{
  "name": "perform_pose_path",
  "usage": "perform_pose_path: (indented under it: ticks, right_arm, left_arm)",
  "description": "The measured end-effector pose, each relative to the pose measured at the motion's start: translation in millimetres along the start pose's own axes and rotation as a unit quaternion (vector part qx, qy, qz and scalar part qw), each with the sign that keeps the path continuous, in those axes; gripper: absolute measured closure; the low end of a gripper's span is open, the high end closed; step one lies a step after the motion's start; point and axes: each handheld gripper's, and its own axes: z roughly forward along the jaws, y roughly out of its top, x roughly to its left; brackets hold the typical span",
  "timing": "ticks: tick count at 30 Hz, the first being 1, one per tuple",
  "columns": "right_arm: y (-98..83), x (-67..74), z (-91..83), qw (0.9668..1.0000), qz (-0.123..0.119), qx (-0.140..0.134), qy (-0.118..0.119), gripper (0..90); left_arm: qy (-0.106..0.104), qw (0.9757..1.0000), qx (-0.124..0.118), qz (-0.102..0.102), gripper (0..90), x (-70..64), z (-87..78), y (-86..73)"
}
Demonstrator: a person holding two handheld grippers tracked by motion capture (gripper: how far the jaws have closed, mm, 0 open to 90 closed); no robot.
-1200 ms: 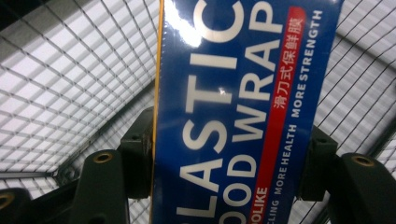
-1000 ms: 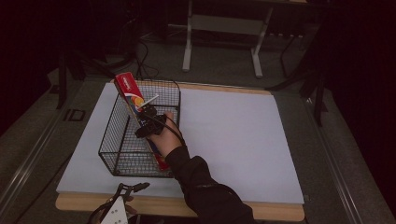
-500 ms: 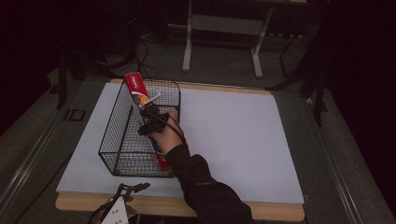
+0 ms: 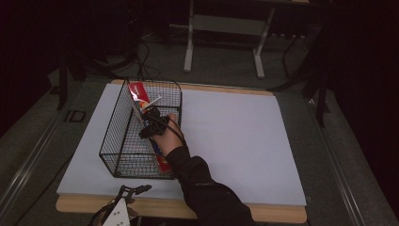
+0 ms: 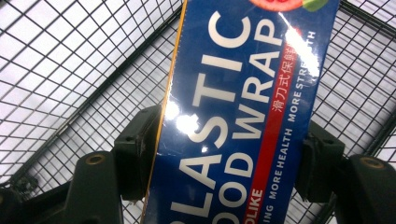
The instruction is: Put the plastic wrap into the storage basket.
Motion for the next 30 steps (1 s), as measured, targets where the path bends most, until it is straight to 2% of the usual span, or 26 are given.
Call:
perform_pose_path:
  ticks: [8,12,15,20,22,30]
  right_arm:
    - [2.4,-1.4,0.1,1.0,0.0,0.003,0.005,32.5]
    - [2.6,-4.4,-1.5,0.9997,0.006,0.0,0.022,27.4]
    - [3.6,-6.5,-10.9,0.9991,0.014,-0.023,0.034,22.1]
    - [3.7,-6.4,-24.0,0.9982,0.004,-0.039,0.045,16.1]
    - [0.8,-7.2,-33.9,0.9973,-0.007,-0.052,0.051,13.7]
    - [-11.2,-16.1,-60.9,0.9952,-0.025,-0.077,0.053,13.8]
  left_arm:
    - [-0.001,1.0,0.001,-0.001,1.3,-0.1,0.3,0.1]
    - [-0.002,1.0,0.001,-0.002,1.3,0.0,0.4,-0.1]
    - [-0.002,1.0,0.002,-0.002,1.3,0.0,0.4,-0.1]
    - [-0.003,1.0,0.004,-0.001,1.3,-0.3,0.9,-0.2]
    - [-0.003,1.0,0.003,-0.001,1.3,-0.4,1.0,-0.2]
    - [-0.001,1.0,0.007,-0.001,1.3,-0.1,2.7,-0.6]
